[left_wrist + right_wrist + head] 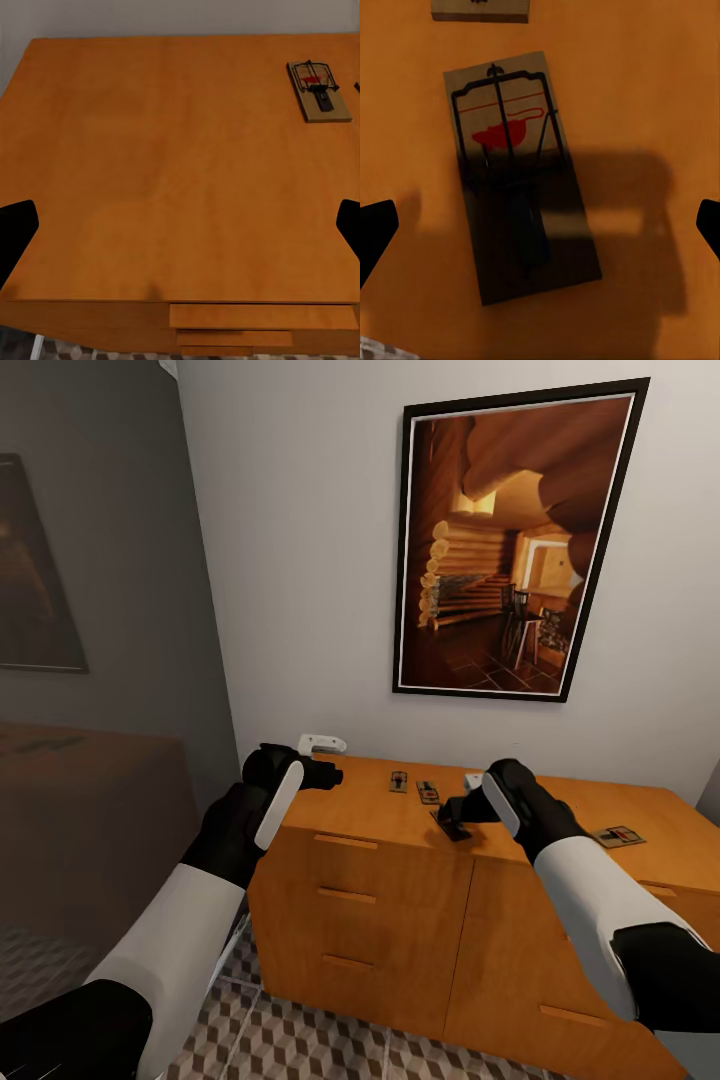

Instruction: Take the four mousetraps from the cabinet in the bathroom and place them on the bathroom floor. Make sure all four end up on the same floor surface, and ensure that at least two of them are either under or directly next to the same bathroom sink.

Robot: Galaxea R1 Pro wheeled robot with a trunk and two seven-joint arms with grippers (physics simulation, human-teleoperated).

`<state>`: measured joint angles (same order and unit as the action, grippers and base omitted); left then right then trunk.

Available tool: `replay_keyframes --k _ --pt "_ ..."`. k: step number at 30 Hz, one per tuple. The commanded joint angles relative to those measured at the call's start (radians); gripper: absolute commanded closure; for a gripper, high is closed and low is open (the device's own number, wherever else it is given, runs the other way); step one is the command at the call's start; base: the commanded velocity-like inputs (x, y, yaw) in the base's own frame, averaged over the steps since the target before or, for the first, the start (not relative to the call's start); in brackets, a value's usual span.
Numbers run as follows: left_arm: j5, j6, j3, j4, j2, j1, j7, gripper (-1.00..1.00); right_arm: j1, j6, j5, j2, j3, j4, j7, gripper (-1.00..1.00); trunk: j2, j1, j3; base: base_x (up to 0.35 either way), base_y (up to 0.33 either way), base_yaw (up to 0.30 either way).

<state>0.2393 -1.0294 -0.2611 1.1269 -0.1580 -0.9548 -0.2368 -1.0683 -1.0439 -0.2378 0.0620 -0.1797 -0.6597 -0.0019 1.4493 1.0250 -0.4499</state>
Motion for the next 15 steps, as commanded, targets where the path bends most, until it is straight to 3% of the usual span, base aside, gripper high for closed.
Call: replay_keyframes --k 1,15 --pt "0.011 -0.003 -0.001 0.001 0.000 -0.001 -0.010 -1.00 -0.001 -0.003 -0.003 0.000 -0.005 0.002 0.000 -1.00 0.001 0.000 -0.001 0.000 0.000 0.000" --pt "0.012 -0.003 0.000 -0.001 0.000 -0.001 -0.010 -1.00 -0.001 -0.003 -0.002 -0.006 -0.008 0.032 0.000 -1.00 0.001 0.000 -0.001 0.000 0.000 0.000"
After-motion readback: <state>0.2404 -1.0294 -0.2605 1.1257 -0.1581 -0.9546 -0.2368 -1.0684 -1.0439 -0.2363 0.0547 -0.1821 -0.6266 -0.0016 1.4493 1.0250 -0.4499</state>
